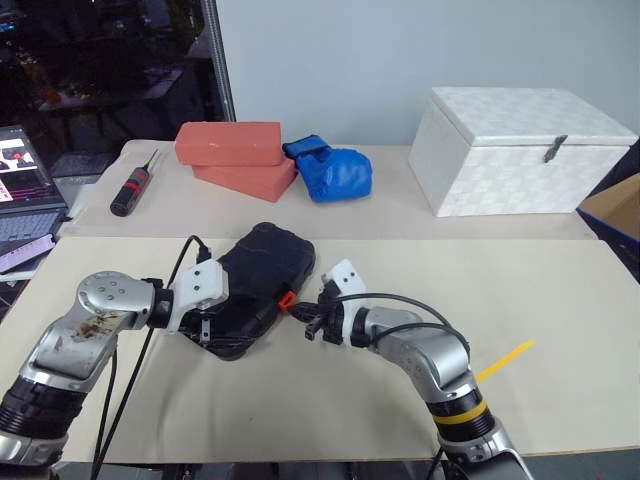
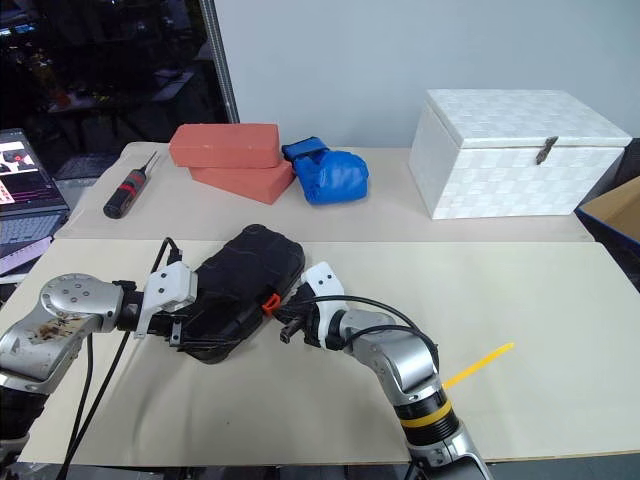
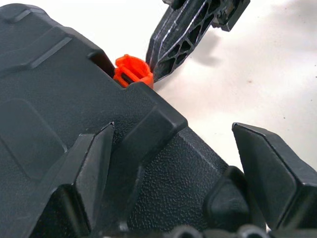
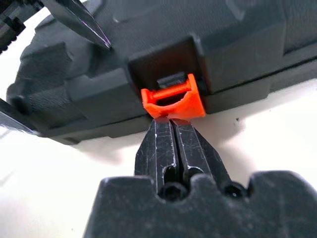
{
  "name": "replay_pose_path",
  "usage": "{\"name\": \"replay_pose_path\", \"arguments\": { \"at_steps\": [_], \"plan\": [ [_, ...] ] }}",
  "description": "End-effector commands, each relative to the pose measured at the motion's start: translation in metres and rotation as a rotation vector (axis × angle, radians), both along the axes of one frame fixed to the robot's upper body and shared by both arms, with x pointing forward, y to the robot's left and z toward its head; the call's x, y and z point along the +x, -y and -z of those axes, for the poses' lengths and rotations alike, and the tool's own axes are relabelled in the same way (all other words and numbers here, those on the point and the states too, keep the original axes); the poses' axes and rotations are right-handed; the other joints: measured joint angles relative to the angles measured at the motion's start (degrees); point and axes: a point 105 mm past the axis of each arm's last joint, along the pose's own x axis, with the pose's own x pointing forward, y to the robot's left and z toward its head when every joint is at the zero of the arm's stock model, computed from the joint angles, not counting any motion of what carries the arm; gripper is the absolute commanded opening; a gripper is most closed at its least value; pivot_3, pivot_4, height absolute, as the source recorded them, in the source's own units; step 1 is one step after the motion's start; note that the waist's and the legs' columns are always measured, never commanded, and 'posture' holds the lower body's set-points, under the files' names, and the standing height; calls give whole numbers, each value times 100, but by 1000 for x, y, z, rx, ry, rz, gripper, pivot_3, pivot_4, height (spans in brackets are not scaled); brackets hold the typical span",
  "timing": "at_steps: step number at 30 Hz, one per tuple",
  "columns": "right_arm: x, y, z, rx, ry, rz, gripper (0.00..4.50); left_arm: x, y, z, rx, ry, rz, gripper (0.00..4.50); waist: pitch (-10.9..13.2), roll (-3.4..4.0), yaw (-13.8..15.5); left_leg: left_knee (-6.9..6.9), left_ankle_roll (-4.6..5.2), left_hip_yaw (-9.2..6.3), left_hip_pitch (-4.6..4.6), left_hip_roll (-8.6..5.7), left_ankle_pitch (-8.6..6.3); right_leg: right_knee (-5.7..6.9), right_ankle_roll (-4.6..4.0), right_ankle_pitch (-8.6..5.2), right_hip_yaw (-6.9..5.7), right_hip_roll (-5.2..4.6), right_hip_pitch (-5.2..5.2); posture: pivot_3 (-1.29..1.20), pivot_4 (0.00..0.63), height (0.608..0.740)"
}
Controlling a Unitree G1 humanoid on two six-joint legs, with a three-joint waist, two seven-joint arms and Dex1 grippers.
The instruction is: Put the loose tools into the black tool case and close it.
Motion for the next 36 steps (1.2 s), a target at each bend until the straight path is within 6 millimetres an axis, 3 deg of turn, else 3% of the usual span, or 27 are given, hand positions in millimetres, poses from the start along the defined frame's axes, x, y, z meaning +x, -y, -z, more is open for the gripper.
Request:
{"name": "replay_pose_path", "arguments": {
  "at_steps": [1, 10, 13, 16, 17, 19, 23, 30, 36],
  "plan": [
    [-1, -17, -54, 137, 187, -52, 32, -23, 0, 50, 63, -225, 10, 4080, -3, 7, 0, -1, 0, -2, 6, 0, 0, 0, -1, 3, 0, 0, 0, 0, 150, 740],
    [1, -32, -46, 111, 193, -95, 32, -23, 2, 49, 35, -218, -10, 4080, -92, 26, 43, -11, -2, 5, 13, -6, -3, -22, 17, -24, -3, -14, 21, 0, 150, 740],
    [-8, -15, -73, 186, 347, -100, 32, -17, 13, 22, -169, -145, -39, 4080, -91, 29, 67, -11, -3, 4, 4, -8, -3, -24, 23, -29, -3, -14, 19, 0, 150, 740],
    [-11, 14, -76, 132, 419, -71, 32, -12, 15, -5, -353, -94, -95, 4080, -91, 24, 102, -11, -3, 2, -27, -8, -3, -28, 31, -25, -4, -17, -4, 0, 150, 740],
    [-14, 25, -74, 119, 420, -69, 305, -15, 13, -10, -394, -126, -104, 4080, -87, 10, 121, -10, -2, 2, -33, -11, -3, -29, 51, -20, -4, -20, -5, 0, 150, 740],
    [-28, 50, -72, 76, 430, -92, 726, -20, 5, -20, -462, -121, -163, 4500, -85, -7, 152, -10, -3, 0, -38, -8, -3, -28, 55, -19, -6, -14, -11, 0, 150, 740],
    [-53, 91, -61, -39, 412, -134, 2075, -32, -6, -29, -525, -102, -255, 4500, -74, -9, 169, -12, -12, 0, -47, -7, -13, -29, 57, -30, -8, -17, -22, 0, 150, 740],
    [-82, 164, -50, -228, 380, -52, 4446, -73, -48, -18, -475, -114, -465, 4500, -62, -25, 175, -13, -16, 4, -34, -7, -28, -35, 24, -59, -8, -21, -14, 0, 150, 740],
    [-91, 193, -53, -315, 406, -5, 4446, -102, -68, 2, -379, -112, -564, 4500, -49, -44, 181, -8, -69, 5, -11, -10, -60, -50, 15, -65, -6, -30, -10, 0, 150, 740]
  ]
}}
